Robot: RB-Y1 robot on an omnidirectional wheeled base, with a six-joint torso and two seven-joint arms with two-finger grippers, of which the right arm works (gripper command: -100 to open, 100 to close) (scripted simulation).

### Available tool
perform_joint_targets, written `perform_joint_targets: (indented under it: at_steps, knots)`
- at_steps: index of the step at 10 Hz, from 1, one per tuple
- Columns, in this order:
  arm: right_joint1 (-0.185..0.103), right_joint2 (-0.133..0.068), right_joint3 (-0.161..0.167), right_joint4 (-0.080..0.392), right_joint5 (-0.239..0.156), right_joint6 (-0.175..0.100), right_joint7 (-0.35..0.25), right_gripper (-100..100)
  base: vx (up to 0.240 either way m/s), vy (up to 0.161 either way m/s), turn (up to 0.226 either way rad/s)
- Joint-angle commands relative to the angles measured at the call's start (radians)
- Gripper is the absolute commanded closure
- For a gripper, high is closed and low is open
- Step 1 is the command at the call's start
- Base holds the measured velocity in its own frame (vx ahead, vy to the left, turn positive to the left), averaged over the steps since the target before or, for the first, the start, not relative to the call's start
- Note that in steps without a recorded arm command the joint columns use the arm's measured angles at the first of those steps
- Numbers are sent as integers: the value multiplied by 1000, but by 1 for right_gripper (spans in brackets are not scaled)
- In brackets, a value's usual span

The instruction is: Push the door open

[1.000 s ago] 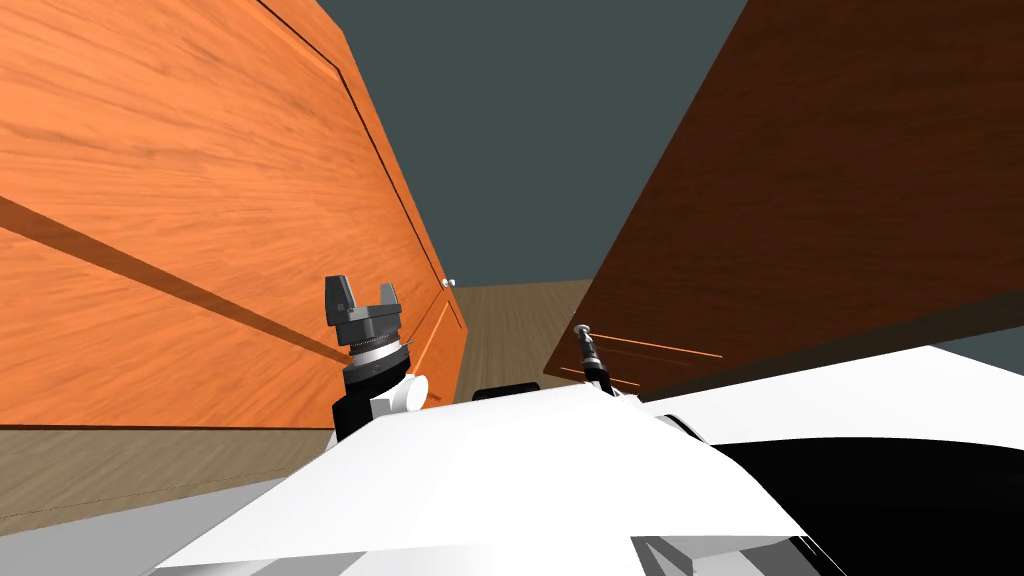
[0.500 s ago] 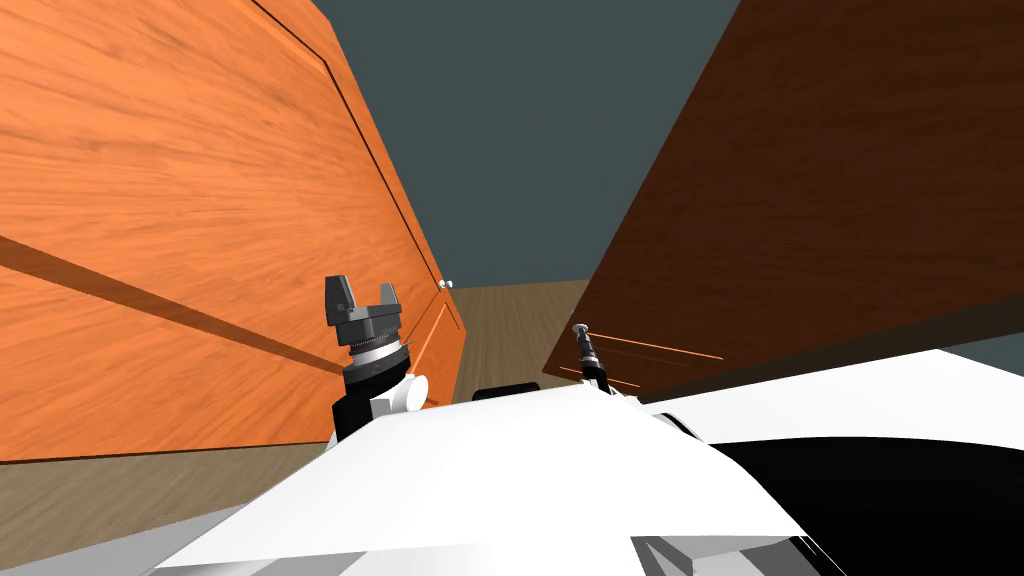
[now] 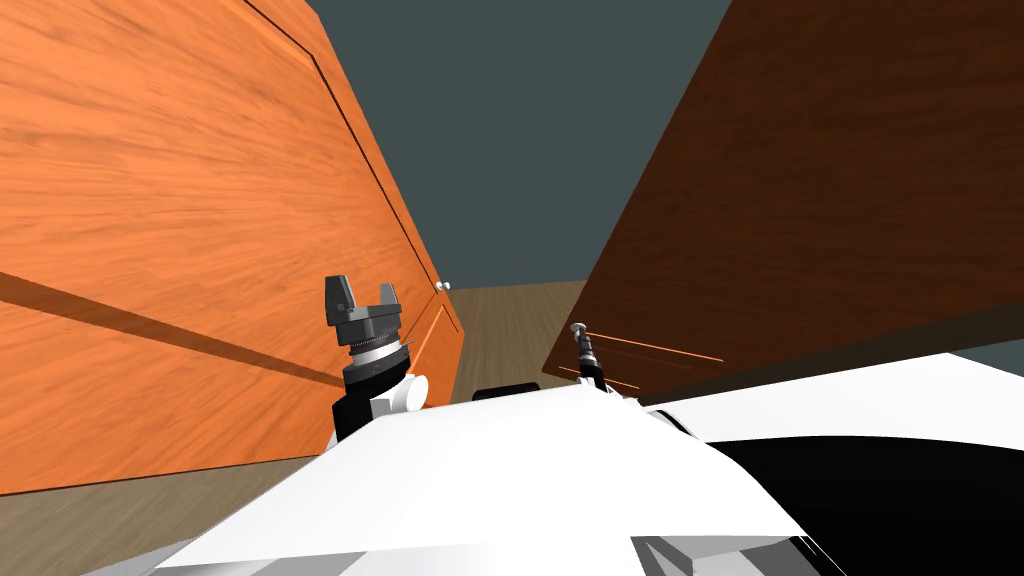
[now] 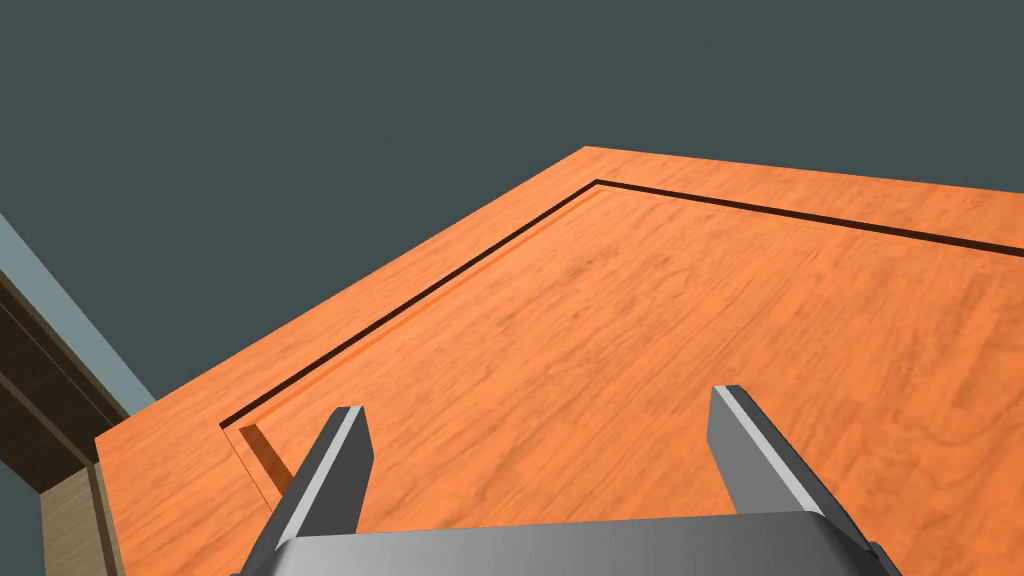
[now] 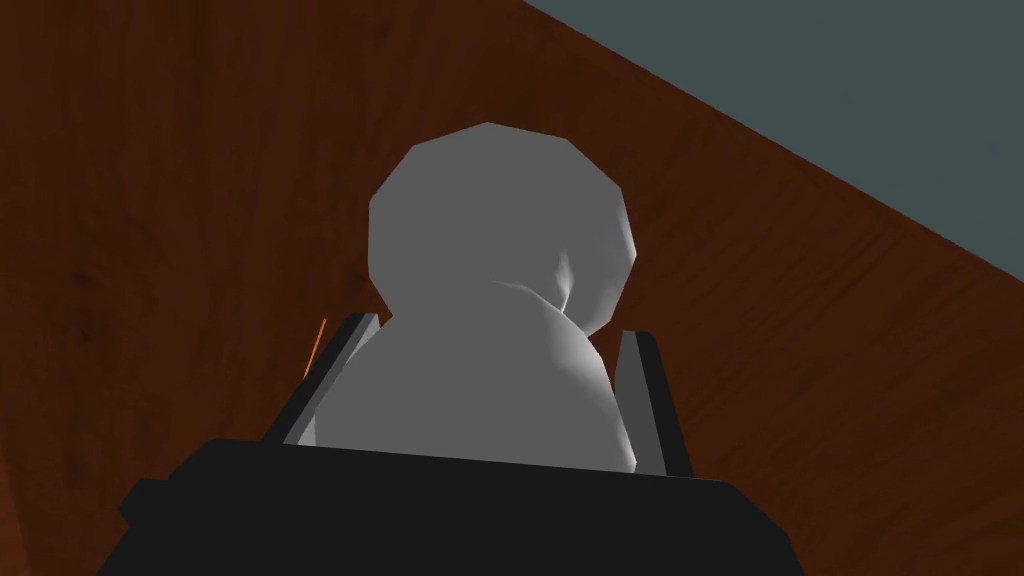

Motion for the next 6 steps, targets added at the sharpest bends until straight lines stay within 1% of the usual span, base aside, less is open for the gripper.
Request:
perform_joint_targets:
  at_steps: [1,2,3,4,5,6]
  knots:
    - [-2,4,-8,-13,-18,7,-50,100,54,-43,-30]
    - [-2,4,-8,-13,-18,7,-65,100,51,-34,-7]
    - [-7,12,-10,-15,-28,9,-102,100,49,-21,-16]
    - [-7,12,-10,-15,-28,9,-107,100,29,-11,-7]
    - [-12,19,-11,-16,-37,11,-148,100,33,-22,-24]
    - [-17,26,-13,-17,-47,13,-175,100,54,-35,-29]
